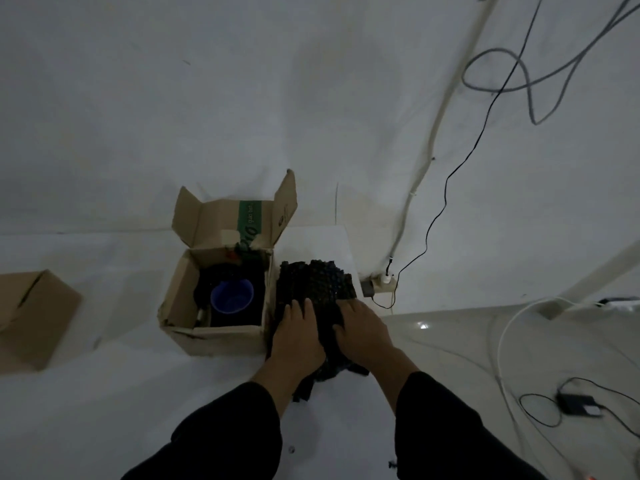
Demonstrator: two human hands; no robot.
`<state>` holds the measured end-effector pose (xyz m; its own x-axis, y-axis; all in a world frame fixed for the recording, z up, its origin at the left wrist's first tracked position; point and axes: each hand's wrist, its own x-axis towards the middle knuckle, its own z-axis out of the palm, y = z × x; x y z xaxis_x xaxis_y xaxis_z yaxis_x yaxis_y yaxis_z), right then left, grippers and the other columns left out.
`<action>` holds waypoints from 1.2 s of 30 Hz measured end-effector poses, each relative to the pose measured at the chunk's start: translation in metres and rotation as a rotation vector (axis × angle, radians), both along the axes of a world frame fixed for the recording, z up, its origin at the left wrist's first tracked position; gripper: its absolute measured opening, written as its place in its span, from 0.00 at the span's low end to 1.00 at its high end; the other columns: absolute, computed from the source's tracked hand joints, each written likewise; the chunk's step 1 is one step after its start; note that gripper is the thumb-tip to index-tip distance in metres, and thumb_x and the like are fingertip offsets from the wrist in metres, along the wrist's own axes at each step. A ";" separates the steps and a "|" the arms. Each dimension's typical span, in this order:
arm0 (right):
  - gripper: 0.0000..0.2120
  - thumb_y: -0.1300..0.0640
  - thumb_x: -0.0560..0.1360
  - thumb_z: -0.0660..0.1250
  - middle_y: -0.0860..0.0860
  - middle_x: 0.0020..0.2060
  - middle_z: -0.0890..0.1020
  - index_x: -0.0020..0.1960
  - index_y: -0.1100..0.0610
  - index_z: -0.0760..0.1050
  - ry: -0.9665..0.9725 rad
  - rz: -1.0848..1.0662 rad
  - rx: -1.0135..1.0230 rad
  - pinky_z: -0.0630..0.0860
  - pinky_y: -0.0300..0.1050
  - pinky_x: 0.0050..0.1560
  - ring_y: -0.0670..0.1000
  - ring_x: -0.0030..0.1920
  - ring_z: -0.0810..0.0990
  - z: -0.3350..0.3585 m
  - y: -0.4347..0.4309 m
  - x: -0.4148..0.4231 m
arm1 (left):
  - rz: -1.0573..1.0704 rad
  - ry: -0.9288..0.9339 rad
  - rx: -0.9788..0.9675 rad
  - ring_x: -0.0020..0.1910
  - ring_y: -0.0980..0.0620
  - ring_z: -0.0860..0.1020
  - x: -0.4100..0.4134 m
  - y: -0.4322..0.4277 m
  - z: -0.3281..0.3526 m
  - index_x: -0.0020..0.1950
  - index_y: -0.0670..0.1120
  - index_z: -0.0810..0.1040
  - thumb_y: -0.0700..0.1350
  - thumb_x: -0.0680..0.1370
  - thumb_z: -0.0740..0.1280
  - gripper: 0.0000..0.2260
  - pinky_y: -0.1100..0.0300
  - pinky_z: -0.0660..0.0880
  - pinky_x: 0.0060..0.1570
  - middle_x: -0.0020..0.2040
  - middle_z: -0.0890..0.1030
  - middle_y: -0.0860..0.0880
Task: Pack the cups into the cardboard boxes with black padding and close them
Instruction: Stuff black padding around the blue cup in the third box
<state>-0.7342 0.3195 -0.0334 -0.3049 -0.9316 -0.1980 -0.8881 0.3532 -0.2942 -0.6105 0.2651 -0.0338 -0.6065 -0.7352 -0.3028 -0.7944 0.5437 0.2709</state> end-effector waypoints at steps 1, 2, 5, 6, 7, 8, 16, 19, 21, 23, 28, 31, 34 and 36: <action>0.25 0.52 0.79 0.57 0.57 0.71 0.67 0.74 0.60 0.59 -0.019 0.013 0.012 0.61 0.48 0.71 0.56 0.72 0.62 -0.007 -0.002 -0.001 | 0.048 -0.003 0.027 0.77 0.41 0.49 -0.001 0.002 -0.005 0.77 0.39 0.40 0.48 0.79 0.59 0.36 0.52 0.54 0.74 0.77 0.47 0.37; 0.26 0.51 0.79 0.57 0.57 0.72 0.65 0.74 0.60 0.58 -0.036 0.023 0.028 0.60 0.48 0.72 0.56 0.73 0.61 -0.015 -0.004 -0.002 | 0.090 0.000 0.043 0.76 0.41 0.51 -0.002 0.003 -0.010 0.77 0.39 0.40 0.48 0.79 0.59 0.36 0.52 0.55 0.74 0.77 0.48 0.37; 0.27 0.47 0.80 0.54 0.57 0.73 0.64 0.74 0.60 0.58 -0.061 0.023 0.063 0.57 0.50 0.73 0.55 0.74 0.59 -0.035 -0.008 -0.002 | 0.185 0.045 0.004 0.74 0.44 0.58 -0.006 0.003 -0.025 0.77 0.40 0.44 0.49 0.79 0.59 0.34 0.54 0.61 0.71 0.76 0.57 0.41; 0.29 0.43 0.79 0.51 0.57 0.73 0.65 0.74 0.59 0.59 -0.062 0.011 0.064 0.58 0.51 0.73 0.55 0.74 0.60 -0.039 -0.009 0.000 | 0.218 0.064 -0.023 0.73 0.45 0.59 -0.007 0.003 -0.028 0.77 0.41 0.46 0.49 0.78 0.59 0.33 0.54 0.62 0.70 0.75 0.60 0.42; 0.33 0.39 0.77 0.46 0.57 0.72 0.65 0.74 0.58 0.60 -0.067 -0.008 0.053 0.59 0.51 0.72 0.55 0.73 0.61 -0.043 -0.009 0.002 | 0.252 0.086 -0.053 0.72 0.46 0.61 -0.009 0.004 -0.030 0.77 0.43 0.48 0.49 0.78 0.60 0.32 0.55 0.63 0.69 0.74 0.62 0.44; 0.39 0.35 0.72 0.40 0.56 0.71 0.67 0.72 0.58 0.63 -0.080 -0.034 0.026 0.60 0.51 0.71 0.55 0.72 0.63 -0.046 -0.010 0.004 | 0.284 0.116 -0.079 0.71 0.47 0.61 -0.010 0.004 -0.031 0.77 0.44 0.50 0.48 0.78 0.60 0.31 0.56 0.64 0.68 0.72 0.64 0.46; 0.29 0.32 0.75 0.50 0.51 0.59 0.77 0.53 0.53 0.79 -0.129 -0.258 -0.079 0.57 0.56 0.69 0.53 0.64 0.71 -0.047 -0.024 0.006 | 0.391 0.554 -0.011 0.62 0.49 0.74 -0.013 0.010 -0.030 0.75 0.49 0.57 0.42 0.75 0.65 0.30 0.57 0.73 0.55 0.69 0.68 0.48; 0.26 0.32 0.73 0.56 0.48 0.59 0.76 0.50 0.50 0.81 -0.123 -0.313 -0.130 0.57 0.56 0.68 0.52 0.64 0.70 -0.033 -0.027 0.003 | 0.390 0.635 0.032 0.60 0.49 0.76 -0.010 0.009 -0.023 0.75 0.51 0.55 0.39 0.74 0.66 0.33 0.59 0.74 0.52 0.68 0.70 0.50; 0.23 0.32 0.72 0.59 0.47 0.56 0.77 0.45 0.49 0.82 -0.145 -0.349 -0.153 0.63 0.52 0.63 0.52 0.60 0.71 -0.025 -0.031 0.002 | 0.389 0.677 0.063 0.56 0.49 0.77 -0.009 0.009 -0.018 0.76 0.52 0.54 0.39 0.73 0.66 0.35 0.58 0.75 0.48 0.65 0.72 0.50; 0.20 0.35 0.71 0.64 0.48 0.46 0.78 0.35 0.51 0.78 -0.297 -0.401 -0.206 0.70 0.49 0.55 0.52 0.51 0.75 -0.017 -0.035 0.002 | 0.393 0.707 0.099 0.55 0.49 0.77 -0.009 0.009 -0.012 0.76 0.51 0.53 0.39 0.72 0.67 0.36 0.59 0.76 0.48 0.63 0.72 0.49; 0.07 0.58 0.74 0.69 0.58 0.40 0.83 0.40 0.61 0.81 -1.256 -0.700 -0.305 0.80 0.47 0.43 0.58 0.44 0.82 0.015 -0.041 0.007 | 0.395 0.676 0.182 0.64 0.48 0.72 -0.013 0.007 0.005 0.74 0.49 0.56 0.40 0.71 0.67 0.33 0.56 0.73 0.61 0.68 0.67 0.46; 0.09 0.57 0.75 0.67 0.60 0.49 0.83 0.50 0.62 0.81 -1.529 -0.779 -0.250 0.78 0.52 0.53 0.60 0.52 0.81 0.021 -0.045 0.006 | 0.390 0.671 0.265 0.59 0.48 0.76 -0.012 0.003 0.020 0.73 0.53 0.55 0.40 0.72 0.65 0.33 0.55 0.75 0.57 0.63 0.74 0.47; 0.14 0.57 0.77 0.63 0.60 0.56 0.80 0.59 0.63 0.76 -1.762 -0.776 -0.252 0.75 0.55 0.58 0.61 0.58 0.78 0.027 -0.046 0.005 | 0.379 0.646 0.348 0.49 0.46 0.79 -0.007 -0.004 0.035 0.72 0.59 0.53 0.39 0.74 0.63 0.33 0.50 0.78 0.49 0.53 0.78 0.47; 0.18 0.58 0.77 0.60 0.61 0.58 0.78 0.64 0.64 0.72 -1.876 -0.734 -0.240 0.73 0.57 0.61 0.62 0.59 0.76 0.031 -0.047 0.004 | 0.348 0.658 0.386 0.50 0.45 0.78 -0.001 -0.006 0.045 0.72 0.60 0.53 0.37 0.74 0.61 0.32 0.48 0.77 0.52 0.51 0.75 0.49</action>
